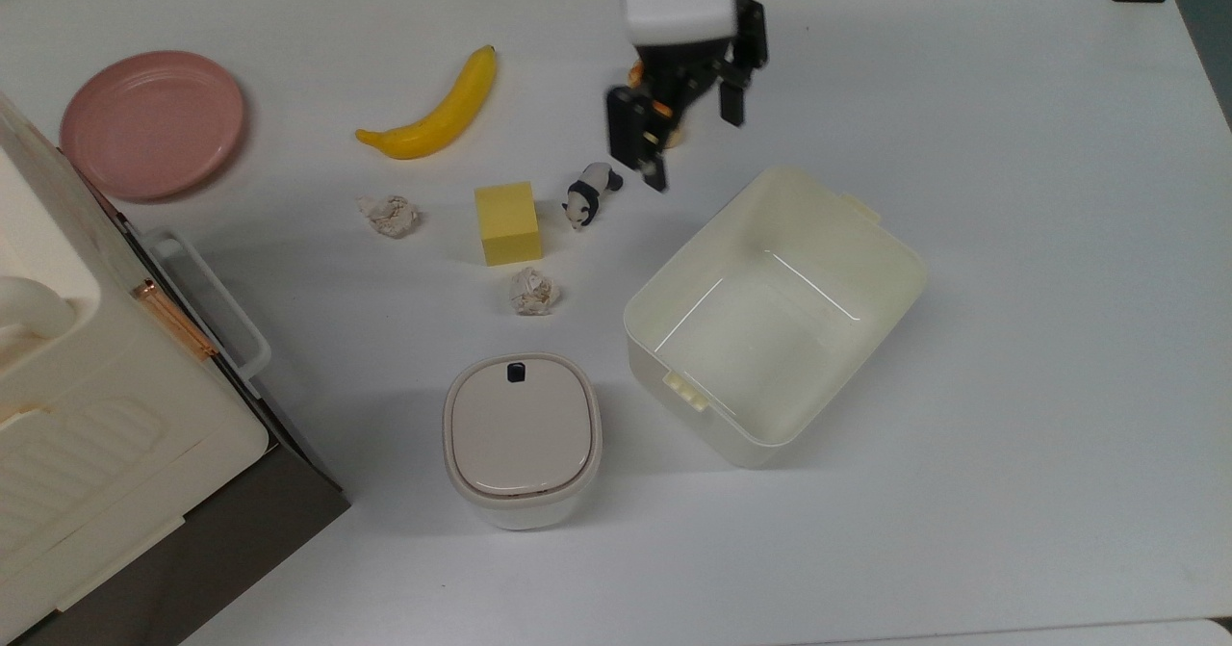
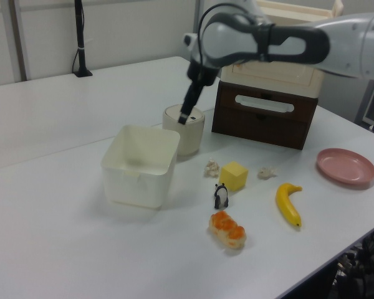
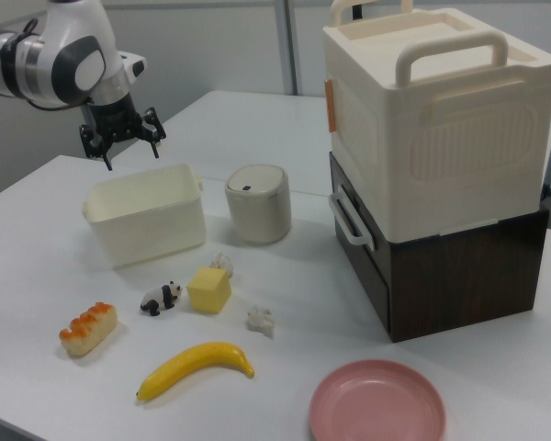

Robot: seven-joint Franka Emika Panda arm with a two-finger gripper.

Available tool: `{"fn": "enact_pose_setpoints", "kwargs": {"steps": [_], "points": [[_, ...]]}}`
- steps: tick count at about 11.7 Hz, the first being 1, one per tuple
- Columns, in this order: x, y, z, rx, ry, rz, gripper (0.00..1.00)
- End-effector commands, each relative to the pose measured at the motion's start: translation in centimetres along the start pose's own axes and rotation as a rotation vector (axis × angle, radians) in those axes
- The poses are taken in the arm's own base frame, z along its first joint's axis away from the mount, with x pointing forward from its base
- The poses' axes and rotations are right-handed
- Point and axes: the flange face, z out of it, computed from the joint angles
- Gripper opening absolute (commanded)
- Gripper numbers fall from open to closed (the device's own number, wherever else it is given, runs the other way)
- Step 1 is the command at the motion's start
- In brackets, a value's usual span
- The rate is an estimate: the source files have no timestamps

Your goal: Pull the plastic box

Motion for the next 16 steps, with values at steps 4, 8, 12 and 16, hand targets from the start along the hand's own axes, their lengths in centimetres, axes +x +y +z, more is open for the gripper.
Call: {"fn": "enact_pose_setpoints", "kwargs": {"steps": [4, 8, 12, 16], "points": [[5.7, -2.2, 6.7, -0.002, 0.057, 0.01, 1.0], [4.7, -2.3, 9.1, 0.005, 0.008, -0.094, 1.0], [3.8, -2.6, 11.1, 0.024, -0.029, -0.12, 1.0], [1.5, -3.2, 14.8, 0.055, -0.115, -0.12, 1.0]]}}
